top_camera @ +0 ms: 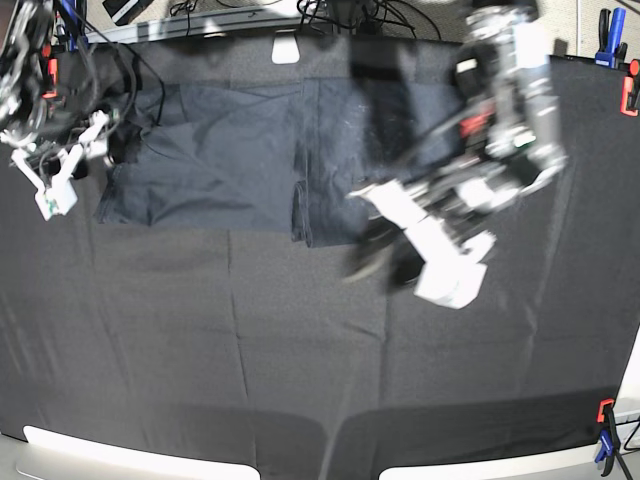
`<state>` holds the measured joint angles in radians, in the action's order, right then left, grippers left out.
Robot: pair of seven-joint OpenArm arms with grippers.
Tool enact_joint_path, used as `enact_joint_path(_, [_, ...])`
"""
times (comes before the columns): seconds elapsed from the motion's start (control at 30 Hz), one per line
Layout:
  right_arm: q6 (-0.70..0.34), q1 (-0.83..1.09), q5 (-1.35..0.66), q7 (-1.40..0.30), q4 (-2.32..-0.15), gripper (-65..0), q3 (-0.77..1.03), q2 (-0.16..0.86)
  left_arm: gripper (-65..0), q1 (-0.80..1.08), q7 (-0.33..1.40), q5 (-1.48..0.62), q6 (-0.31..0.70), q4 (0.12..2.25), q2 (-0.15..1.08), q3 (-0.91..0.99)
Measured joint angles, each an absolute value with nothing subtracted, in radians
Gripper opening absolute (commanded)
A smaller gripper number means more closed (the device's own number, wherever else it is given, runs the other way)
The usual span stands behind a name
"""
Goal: Layout the t-shirt on the table in an organized manner, then fold the t-shirt properly
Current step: 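Fold the grasped end with the left gripper over toward the middle, then press and smooth the folded end near the right gripper with the right gripper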
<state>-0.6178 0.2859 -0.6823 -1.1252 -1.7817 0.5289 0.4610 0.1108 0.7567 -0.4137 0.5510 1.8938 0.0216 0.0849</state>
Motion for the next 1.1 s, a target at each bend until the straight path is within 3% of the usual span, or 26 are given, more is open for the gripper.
enact_joint_path(0.17, [-0.624,0.185,-0.734,-1.128,-1.613,-27.9,0.546,0.472,-34.3,0.153,0.751,-0.477,0.551,1.894,0.091,0.154])
enact_joint_path(0.5, [-0.656,0.18,-0.728,-1.128,-1.425,-27.9,0.546,0.494,-34.3,0.197,0.711,-0.485,0.551,1.894,0.145,0.17])
enact_joint_path(0.87, [-0.681,0.171,-0.794,-1.116,-1.403,-28.0,0.553,0.393,-34.3,0.196,0.71,-0.49,0.551,1.893,0.145,0.17])
enact_joint_path(1.1, [-0.682,0.169,-0.798,-1.109,-1.403,-28.0,0.553,0.379,-34.3,0.197,0.71,-0.49,0.551,1.894,0.145,0.17])
